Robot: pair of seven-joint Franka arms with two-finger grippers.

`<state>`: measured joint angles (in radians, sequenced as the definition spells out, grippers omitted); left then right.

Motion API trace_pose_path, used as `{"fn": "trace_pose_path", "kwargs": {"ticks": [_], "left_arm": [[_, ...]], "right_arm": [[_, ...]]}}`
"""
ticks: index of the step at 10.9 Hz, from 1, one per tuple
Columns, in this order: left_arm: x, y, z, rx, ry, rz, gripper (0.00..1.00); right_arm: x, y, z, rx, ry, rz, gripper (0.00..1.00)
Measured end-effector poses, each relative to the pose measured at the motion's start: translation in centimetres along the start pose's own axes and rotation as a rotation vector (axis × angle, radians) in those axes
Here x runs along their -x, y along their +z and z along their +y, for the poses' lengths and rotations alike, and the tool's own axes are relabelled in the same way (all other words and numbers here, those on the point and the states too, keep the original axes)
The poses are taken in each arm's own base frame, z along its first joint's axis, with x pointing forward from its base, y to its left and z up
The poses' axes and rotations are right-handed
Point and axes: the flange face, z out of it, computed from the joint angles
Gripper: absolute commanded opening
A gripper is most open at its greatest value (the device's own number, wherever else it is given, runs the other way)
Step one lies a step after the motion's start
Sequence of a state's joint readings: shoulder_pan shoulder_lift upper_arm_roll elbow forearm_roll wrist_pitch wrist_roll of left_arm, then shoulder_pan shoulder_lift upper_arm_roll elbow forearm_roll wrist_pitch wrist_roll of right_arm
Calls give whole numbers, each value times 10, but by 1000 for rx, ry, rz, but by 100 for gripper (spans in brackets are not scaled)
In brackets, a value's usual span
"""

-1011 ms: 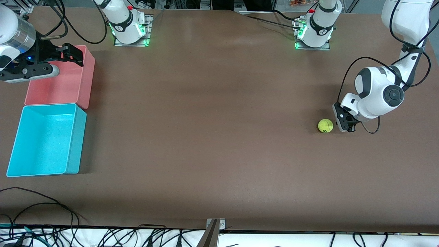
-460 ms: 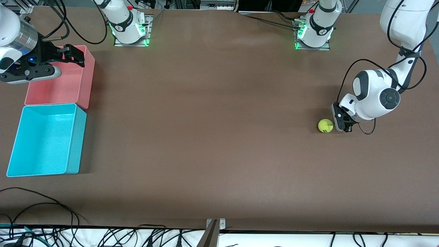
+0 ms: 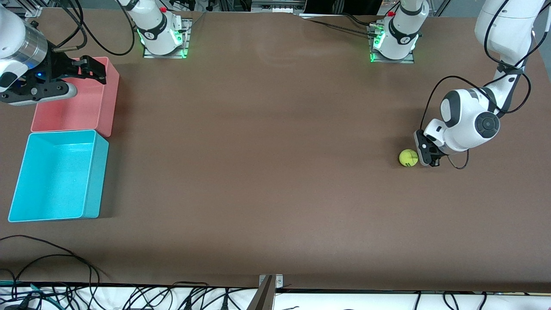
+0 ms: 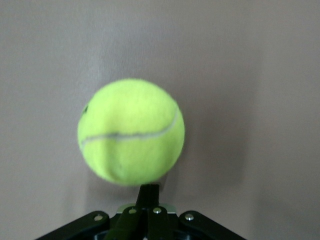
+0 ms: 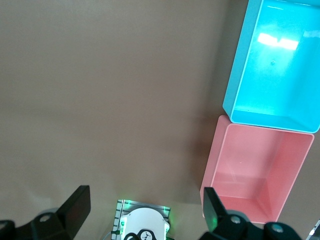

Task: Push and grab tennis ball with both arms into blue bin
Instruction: 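Push the tennis ball with the left gripper toward the cyan bin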

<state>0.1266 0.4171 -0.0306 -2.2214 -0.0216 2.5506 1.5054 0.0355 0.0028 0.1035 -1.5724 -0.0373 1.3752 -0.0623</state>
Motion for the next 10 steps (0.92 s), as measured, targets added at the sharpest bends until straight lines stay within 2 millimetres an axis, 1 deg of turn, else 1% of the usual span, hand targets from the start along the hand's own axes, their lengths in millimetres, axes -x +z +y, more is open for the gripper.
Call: {"fn": "trace_pose_path", "kwargs": {"ticks": [1, 3, 4, 5, 6, 7, 8, 10], "left_arm": [[-9, 2, 0, 1, -3, 14, 0], [-55, 1, -7, -14, 12, 43, 0], [-98, -5, -7, -23, -42, 76, 0], [-151, -15, 0, -28, -106, 110, 0], [-189, -21, 8, -29, -136, 129, 0], [-202, -23, 12, -30, -149, 133, 0], [-199, -24, 10, -31, -158, 133, 0], [-182, -29, 3, -32, -184, 130, 0]], "right_arm": [[0, 0, 0, 0, 0, 0, 100], [0, 0, 1, 0, 2, -1, 100], [0, 1, 2, -1, 3, -2, 100], [0, 1, 2, -1, 4, -2, 100], [0, 1, 3, -1, 5, -2, 100], [0, 1, 3, -1, 5, -3, 100], [0, 1, 3, -1, 5, -3, 100], [-2, 4, 3, -2, 5, -12, 100]]}}
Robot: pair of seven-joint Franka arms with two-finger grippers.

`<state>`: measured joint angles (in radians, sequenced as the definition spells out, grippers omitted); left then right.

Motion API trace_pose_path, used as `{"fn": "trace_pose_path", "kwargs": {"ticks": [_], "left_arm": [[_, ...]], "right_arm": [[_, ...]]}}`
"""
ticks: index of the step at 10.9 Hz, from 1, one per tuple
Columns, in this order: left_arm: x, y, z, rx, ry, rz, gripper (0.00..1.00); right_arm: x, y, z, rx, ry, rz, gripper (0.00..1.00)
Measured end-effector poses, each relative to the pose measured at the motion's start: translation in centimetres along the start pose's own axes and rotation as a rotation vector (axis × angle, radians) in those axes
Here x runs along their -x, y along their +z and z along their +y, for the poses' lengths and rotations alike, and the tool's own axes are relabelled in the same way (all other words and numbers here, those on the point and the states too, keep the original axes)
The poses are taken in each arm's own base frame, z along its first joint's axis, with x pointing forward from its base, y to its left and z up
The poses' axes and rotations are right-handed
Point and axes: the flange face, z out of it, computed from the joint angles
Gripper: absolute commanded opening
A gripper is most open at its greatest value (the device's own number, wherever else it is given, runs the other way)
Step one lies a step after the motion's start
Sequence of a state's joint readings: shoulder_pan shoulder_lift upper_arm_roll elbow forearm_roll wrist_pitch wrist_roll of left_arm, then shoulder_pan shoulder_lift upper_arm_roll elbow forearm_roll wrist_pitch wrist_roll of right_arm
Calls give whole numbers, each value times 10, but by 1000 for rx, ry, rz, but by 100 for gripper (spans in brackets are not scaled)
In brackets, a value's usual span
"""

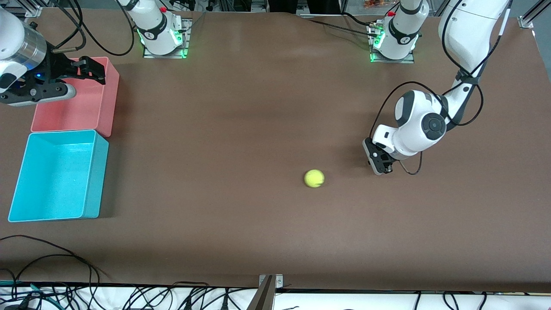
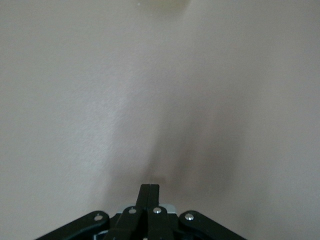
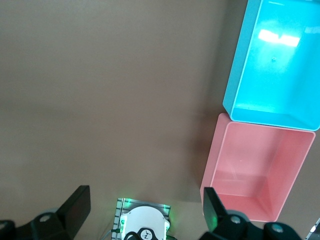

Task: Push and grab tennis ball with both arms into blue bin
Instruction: 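Push the tennis ball with the left gripper toward the cyan bin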

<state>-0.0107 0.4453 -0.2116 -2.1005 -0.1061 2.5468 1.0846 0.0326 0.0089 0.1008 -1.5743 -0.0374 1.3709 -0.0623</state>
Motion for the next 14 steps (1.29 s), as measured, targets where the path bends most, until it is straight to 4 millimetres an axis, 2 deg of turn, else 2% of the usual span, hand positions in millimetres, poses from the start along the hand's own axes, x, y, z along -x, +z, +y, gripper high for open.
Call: {"fn": "trace_pose_path", "kwargs": {"ticks": [1, 2, 3, 4, 6, 8, 12, 14], "left_arm": [[2, -4, -2, -3, -4, 1, 0], [3, -8, -2, -2, -5, -1, 6], [6, -13, -5, -5, -12, -2, 18], [12, -20, -9, -5, -24, -4, 35], [28, -37, -17, -5, -53, -12, 100], [44, -59, -24, -18, -82, -19, 100], [75, -102, -28, -74, -135, -17, 100], [85, -124, -29, -106, -152, -7, 100]], "right_arm": [[-5, 7, 0, -2, -1, -17, 100], [-11, 16, 0, -5, -2, -35, 100], [-20, 27, 1, -7, -4, -47, 100], [-32, 38, 2, -10, -6, -47, 100], [-53, 56, 3, -13, -8, -35, 100], [-61, 64, 4, -15, -8, -33, 100], [-61, 64, 4, -15, -8, -33, 100], [-62, 65, 4, -16, -9, -36, 100]]}}
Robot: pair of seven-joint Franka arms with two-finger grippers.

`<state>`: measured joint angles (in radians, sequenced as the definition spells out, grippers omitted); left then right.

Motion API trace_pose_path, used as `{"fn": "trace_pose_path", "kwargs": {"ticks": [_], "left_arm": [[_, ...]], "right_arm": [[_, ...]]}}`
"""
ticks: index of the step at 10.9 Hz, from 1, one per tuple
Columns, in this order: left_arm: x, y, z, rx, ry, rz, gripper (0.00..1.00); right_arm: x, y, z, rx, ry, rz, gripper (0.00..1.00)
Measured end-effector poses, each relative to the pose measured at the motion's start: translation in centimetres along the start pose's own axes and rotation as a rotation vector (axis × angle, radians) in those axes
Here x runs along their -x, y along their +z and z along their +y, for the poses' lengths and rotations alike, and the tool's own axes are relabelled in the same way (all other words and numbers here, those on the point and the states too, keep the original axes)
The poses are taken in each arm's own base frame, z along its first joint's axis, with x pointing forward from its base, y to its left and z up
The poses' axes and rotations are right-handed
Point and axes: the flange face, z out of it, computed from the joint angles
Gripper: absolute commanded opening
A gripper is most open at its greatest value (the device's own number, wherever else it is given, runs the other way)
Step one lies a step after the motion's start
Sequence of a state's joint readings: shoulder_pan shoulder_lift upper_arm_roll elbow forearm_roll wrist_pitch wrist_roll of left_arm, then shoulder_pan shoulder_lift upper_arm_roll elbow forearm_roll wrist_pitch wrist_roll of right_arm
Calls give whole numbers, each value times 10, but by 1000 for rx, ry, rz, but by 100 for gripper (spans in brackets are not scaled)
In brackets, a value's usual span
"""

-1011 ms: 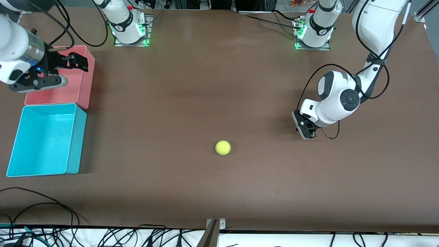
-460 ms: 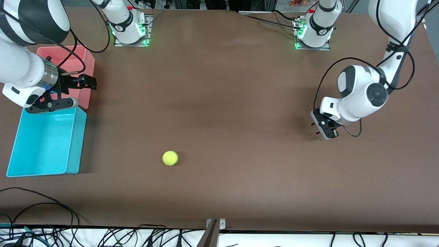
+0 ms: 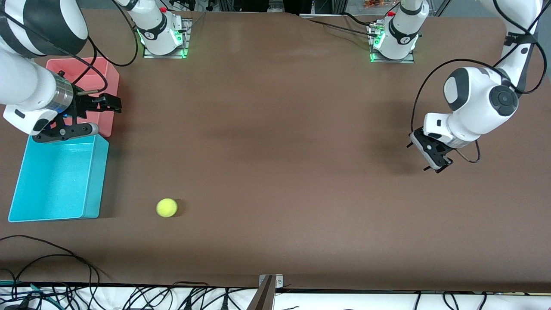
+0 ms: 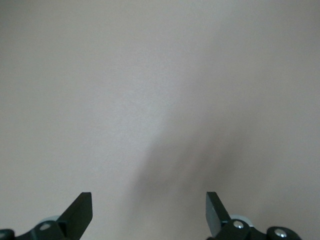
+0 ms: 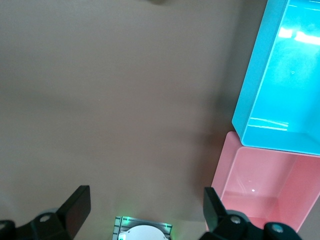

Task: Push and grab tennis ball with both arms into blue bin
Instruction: 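Push the tennis ball with the left gripper toward the cyan bin, then reach the right gripper down to the tennis ball while the left gripper withdraws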

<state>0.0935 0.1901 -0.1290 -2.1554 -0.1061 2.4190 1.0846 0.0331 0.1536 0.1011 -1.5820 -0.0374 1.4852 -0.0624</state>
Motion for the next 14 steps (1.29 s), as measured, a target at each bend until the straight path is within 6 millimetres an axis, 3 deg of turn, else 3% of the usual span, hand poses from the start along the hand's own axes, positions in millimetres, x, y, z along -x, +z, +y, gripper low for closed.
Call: {"fn": "trace_pose_path", "kwargs": {"ticks": [7, 14], "left_arm": [[-2, -21, 0, -33, 4, 15, 100], [-2, -21, 0, -33, 3, 15, 100]], "right_arm": [[-5, 9, 0, -2, -3, -18, 100], [-7, 12, -1, 4, -6, -28, 100]]}}
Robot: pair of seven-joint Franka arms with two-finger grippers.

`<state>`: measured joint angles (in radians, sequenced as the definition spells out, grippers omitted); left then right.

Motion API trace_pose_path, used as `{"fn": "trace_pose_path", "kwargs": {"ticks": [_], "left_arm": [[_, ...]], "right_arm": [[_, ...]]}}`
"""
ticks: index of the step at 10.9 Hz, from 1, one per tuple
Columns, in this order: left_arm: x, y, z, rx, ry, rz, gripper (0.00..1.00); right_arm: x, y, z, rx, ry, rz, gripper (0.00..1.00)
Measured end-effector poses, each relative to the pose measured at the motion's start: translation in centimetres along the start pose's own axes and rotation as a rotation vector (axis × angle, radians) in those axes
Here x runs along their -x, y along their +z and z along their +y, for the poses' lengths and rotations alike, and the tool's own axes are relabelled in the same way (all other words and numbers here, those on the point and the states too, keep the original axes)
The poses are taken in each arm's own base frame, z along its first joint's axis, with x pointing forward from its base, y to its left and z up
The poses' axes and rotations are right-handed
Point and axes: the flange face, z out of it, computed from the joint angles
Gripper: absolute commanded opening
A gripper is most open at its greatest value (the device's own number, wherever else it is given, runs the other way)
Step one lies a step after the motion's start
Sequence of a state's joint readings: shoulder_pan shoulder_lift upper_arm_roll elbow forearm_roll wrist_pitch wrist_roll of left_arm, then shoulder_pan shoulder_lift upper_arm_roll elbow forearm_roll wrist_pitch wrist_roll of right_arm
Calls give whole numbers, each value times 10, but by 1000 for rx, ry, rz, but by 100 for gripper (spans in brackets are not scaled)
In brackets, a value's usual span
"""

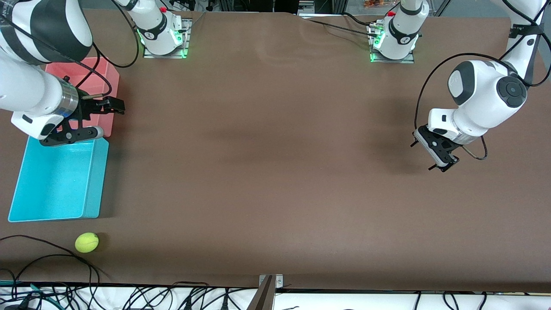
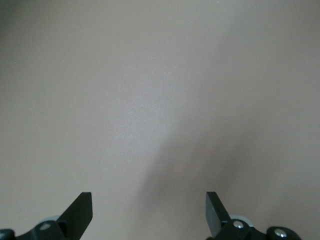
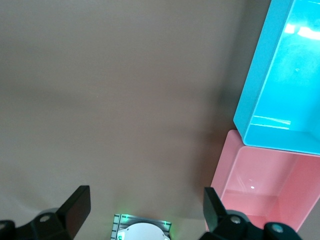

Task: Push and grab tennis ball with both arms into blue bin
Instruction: 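Reach the right gripper down to the tennis ball while the left gripper withdraws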

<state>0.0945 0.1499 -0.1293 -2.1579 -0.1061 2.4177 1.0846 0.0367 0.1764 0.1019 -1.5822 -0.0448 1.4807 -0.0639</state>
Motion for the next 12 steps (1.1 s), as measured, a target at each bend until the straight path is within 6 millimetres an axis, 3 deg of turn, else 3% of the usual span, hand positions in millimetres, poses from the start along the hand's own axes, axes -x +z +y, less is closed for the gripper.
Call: {"fn": "trace_pose_path", "kwargs": {"ticks": [3, 5, 8, 12], "left_arm": [[0, 0, 0, 0, 0, 0, 100], [0, 0, 0, 0, 0, 0, 100], [1, 0, 0, 0, -2, 0, 100], [1, 0, 0, 0, -2, -1, 100]], "right_arm": [[-8, 10, 6, 48, 2, -11, 100], [-30, 28, 11, 72, -2, 14, 100], [-70, 60, 37, 90, 18, 83, 100], [-106, 52, 49, 90, 27, 183, 100]]}}
